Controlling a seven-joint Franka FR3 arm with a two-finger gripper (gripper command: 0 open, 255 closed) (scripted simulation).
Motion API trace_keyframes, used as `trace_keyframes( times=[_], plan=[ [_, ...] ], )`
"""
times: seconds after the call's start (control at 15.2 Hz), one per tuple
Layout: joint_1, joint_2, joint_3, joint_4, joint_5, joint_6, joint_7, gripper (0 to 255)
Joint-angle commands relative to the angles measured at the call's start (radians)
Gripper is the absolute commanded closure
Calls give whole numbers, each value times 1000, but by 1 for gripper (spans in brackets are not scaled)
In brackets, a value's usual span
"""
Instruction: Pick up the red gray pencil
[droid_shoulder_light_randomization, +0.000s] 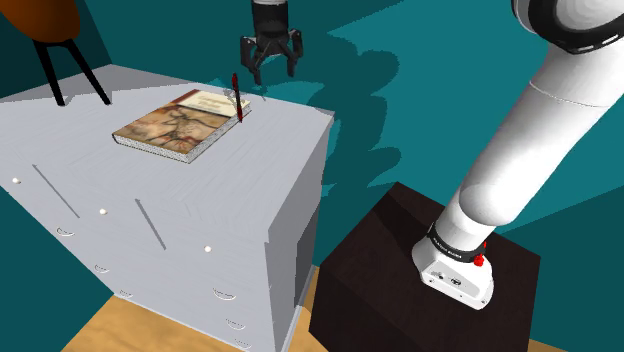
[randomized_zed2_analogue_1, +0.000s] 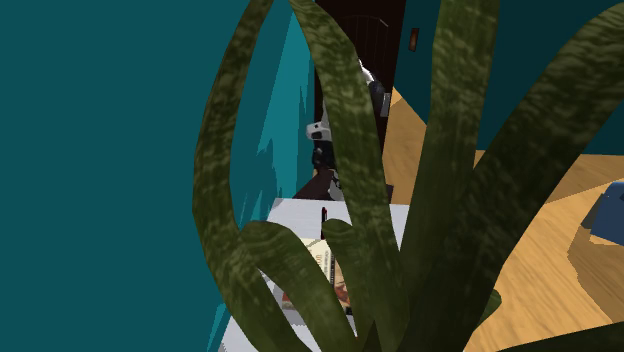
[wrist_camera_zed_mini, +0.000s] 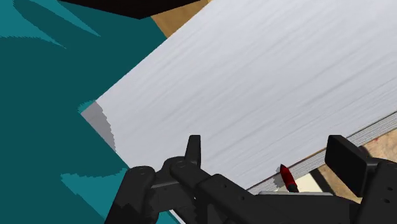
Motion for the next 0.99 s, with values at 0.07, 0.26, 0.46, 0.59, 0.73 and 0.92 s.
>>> trace_keyframes(
  times=[0.07,0.26,0.46,0.59,0.73,0.92],
  plan=[
    [17,130,15,163,-43,-30,81,0],
    [47,271,20,364,-92,-86,150,0],
    [97,441,12,626,-146,-175,205,0],
    [109,475,7,669,-155,-181,215,0],
    [101,458,7,615,-150,-144,217,0],
    [91,439,8,543,-144,-92,220,0]
  ],
)
